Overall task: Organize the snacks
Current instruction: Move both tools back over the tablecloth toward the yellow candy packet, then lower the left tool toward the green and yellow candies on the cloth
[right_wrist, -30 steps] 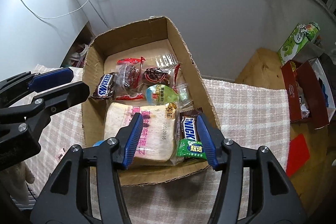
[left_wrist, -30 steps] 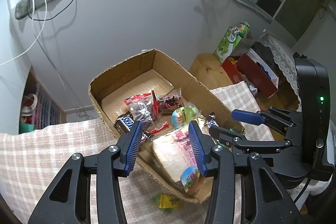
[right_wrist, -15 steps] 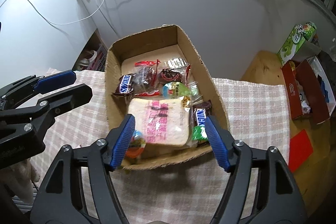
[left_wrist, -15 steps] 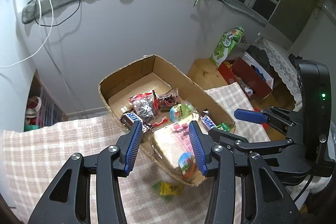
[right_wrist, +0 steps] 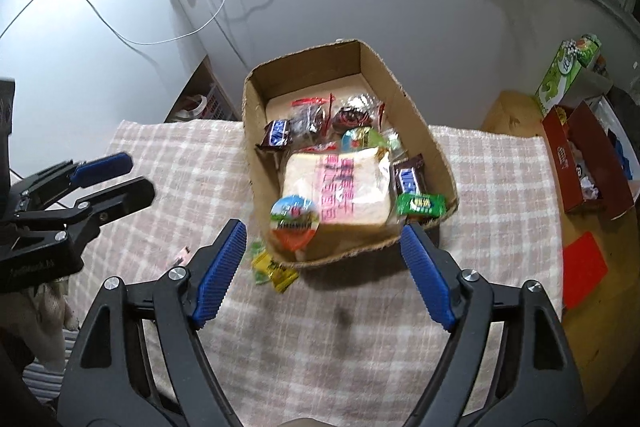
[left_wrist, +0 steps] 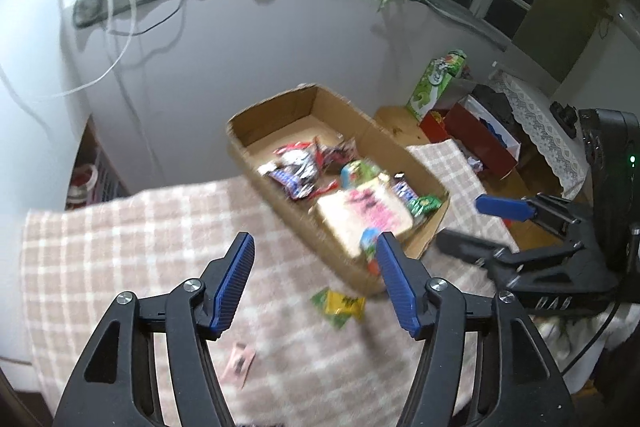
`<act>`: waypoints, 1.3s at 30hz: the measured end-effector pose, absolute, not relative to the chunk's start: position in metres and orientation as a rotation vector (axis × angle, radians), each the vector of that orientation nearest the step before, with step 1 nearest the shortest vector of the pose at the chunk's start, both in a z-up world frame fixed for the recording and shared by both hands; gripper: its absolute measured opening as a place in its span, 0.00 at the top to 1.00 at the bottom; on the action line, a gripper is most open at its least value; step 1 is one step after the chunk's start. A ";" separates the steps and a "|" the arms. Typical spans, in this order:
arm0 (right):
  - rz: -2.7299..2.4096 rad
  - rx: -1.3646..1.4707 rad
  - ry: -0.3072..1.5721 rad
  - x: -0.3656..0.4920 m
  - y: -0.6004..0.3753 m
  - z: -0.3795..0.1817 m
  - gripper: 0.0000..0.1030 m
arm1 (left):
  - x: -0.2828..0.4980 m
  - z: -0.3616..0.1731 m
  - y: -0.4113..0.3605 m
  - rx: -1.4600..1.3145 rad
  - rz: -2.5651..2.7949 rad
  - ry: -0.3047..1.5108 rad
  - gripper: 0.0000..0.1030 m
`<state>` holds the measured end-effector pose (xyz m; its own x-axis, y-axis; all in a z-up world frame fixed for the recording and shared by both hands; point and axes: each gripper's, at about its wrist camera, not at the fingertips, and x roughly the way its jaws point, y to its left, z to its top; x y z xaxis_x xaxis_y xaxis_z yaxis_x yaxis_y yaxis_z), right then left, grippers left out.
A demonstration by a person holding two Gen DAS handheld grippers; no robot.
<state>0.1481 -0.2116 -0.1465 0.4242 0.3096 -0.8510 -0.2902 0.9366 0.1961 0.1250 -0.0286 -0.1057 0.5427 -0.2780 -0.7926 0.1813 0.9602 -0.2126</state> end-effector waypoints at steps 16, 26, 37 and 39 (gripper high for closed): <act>0.434 0.056 1.168 0.101 -0.208 -0.192 0.20 | 0.050 -0.147 0.043 -0.215 -0.140 1.061 0.39; 0.526 -0.051 1.207 0.081 -0.174 -0.214 0.29 | 0.013 -0.174 0.038 -0.197 -0.195 1.139 0.43; 0.498 -0.017 1.204 0.104 -0.175 -0.228 0.52 | 0.025 -0.188 0.027 -0.194 -0.226 1.145 0.50; 0.498 -0.013 1.203 0.107 -0.175 -0.230 0.52 | 0.036 -0.187 0.022 -0.188 -0.245 1.131 0.54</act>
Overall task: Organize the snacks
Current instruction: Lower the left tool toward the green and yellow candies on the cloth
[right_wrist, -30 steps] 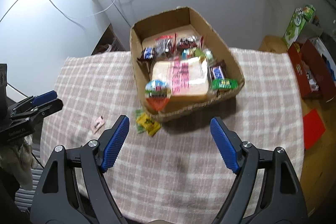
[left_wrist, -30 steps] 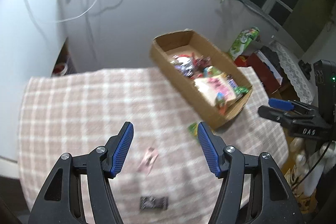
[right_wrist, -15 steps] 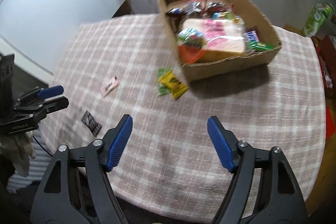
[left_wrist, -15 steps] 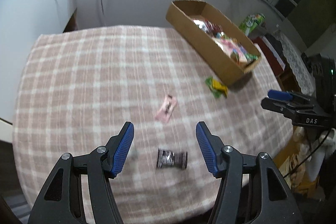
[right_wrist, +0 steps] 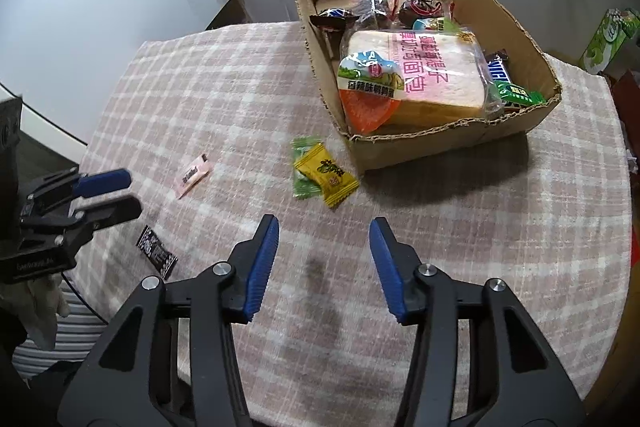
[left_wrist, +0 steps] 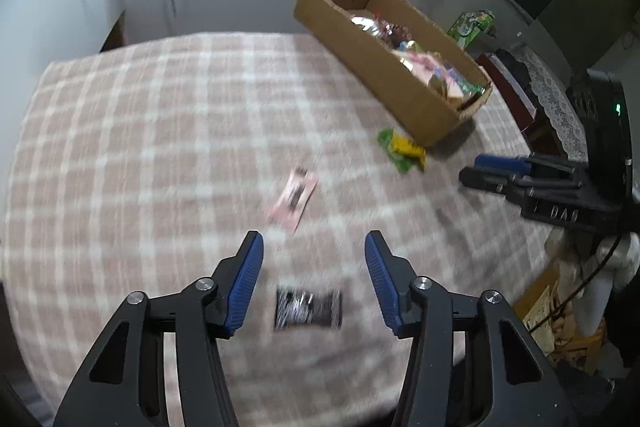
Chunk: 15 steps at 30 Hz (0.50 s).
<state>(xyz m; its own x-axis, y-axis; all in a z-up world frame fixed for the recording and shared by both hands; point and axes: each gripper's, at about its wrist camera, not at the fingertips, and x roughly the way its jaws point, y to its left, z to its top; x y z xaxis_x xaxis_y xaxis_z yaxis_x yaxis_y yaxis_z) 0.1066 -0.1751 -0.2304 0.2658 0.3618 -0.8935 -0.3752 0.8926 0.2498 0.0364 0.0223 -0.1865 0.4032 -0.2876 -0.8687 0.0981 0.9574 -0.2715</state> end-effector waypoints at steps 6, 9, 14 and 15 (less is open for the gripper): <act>0.495 0.020 1.215 0.113 -0.177 -0.240 0.59 | 0.076 -0.192 0.001 -0.183 -0.334 1.130 0.61; 0.486 0.044 1.218 0.114 -0.181 -0.243 0.60 | 0.100 -0.199 -0.014 -0.162 -0.364 1.141 0.68; 0.461 0.075 1.226 0.113 -0.195 -0.246 0.60 | 0.133 -0.213 -0.032 -0.131 -0.363 1.149 0.78; 0.455 0.080 1.226 0.112 -0.198 -0.246 0.61 | 0.140 -0.216 -0.037 -0.124 -0.368 1.151 0.79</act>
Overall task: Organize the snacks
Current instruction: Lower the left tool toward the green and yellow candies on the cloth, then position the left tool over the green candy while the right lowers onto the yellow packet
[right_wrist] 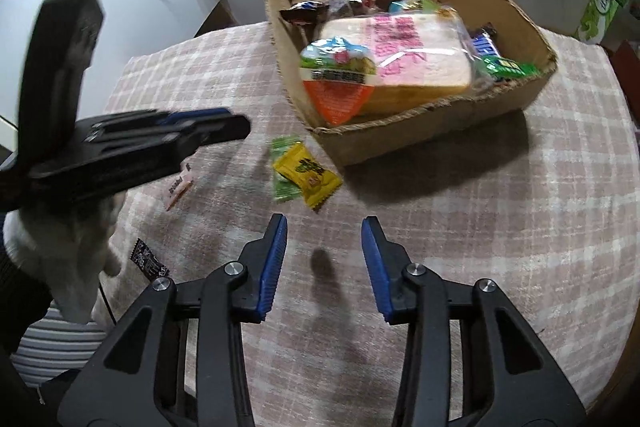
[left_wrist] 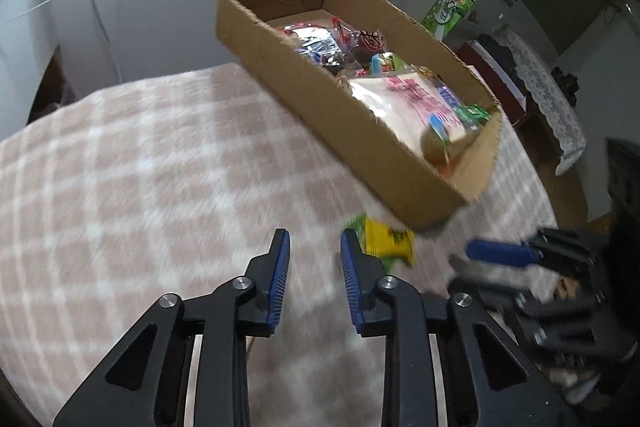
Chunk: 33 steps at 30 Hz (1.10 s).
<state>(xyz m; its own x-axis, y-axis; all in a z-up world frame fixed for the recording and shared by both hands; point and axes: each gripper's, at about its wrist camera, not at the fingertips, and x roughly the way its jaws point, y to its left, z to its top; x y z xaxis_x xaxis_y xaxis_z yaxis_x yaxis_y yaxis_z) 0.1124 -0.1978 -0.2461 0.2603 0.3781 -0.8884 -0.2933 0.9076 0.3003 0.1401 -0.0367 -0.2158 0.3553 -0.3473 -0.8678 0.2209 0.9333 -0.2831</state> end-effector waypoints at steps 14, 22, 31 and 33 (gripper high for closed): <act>0.415 0.106 1.246 0.116 -0.220 -0.255 0.61 | 0.146 -0.234 -0.075 0.016 -0.511 1.160 0.85; 0.426 0.085 1.259 0.108 -0.221 -0.256 0.61 | 0.126 -0.234 -0.092 0.066 -0.605 1.175 0.85; 0.407 0.235 1.308 0.116 -0.235 -0.264 0.61 | 0.097 -0.227 -0.087 0.019 -0.594 1.167 0.85; 0.397 0.287 1.324 0.122 -0.233 -0.268 0.61 | 0.093 -0.223 -0.078 -0.015 -0.568 1.164 0.85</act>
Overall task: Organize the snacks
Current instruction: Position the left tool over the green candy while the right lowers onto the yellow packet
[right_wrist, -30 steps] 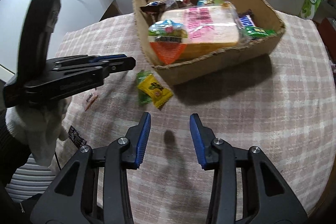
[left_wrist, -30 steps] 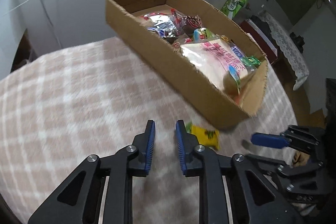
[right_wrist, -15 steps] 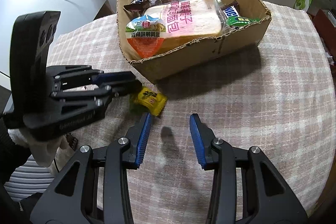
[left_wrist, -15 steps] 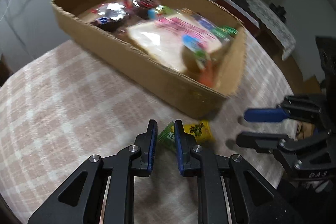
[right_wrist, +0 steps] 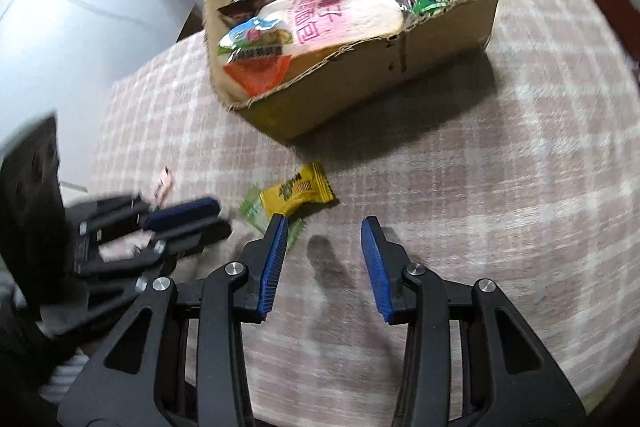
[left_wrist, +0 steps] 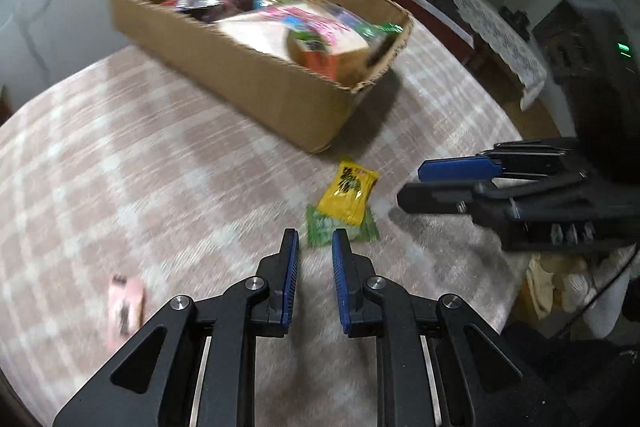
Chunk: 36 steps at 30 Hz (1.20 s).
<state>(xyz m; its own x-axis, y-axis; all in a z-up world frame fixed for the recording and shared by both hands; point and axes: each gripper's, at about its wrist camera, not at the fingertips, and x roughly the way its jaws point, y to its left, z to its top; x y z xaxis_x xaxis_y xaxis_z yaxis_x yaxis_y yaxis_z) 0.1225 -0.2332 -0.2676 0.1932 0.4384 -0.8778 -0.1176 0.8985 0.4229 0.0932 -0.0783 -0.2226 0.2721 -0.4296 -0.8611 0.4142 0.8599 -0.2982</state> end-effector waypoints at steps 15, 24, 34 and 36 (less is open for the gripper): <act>0.305 0.143 1.333 0.133 -0.200 -0.274 0.83 | 0.085 -0.214 -0.058 -0.099 -0.517 1.153 0.85; 0.328 0.152 1.336 0.140 -0.226 -0.270 0.89 | 0.083 -0.223 -0.079 -0.135 -0.547 1.209 0.76; 0.326 0.204 1.304 0.155 -0.212 -0.264 0.63 | 0.088 -0.234 -0.102 -0.147 -0.440 1.244 0.58; 0.317 0.195 1.308 0.156 -0.209 -0.266 0.63 | 0.089 -0.233 -0.105 -0.137 -0.424 1.232 0.58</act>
<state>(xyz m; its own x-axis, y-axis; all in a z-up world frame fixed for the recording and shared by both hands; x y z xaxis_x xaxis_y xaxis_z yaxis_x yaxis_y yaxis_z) 0.1561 -0.2095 -0.2658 0.2256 0.3371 -0.9141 -0.1184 0.9408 0.3177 0.0893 -0.1054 -0.2333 0.2656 -0.3856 -0.8836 0.2397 0.9142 -0.3269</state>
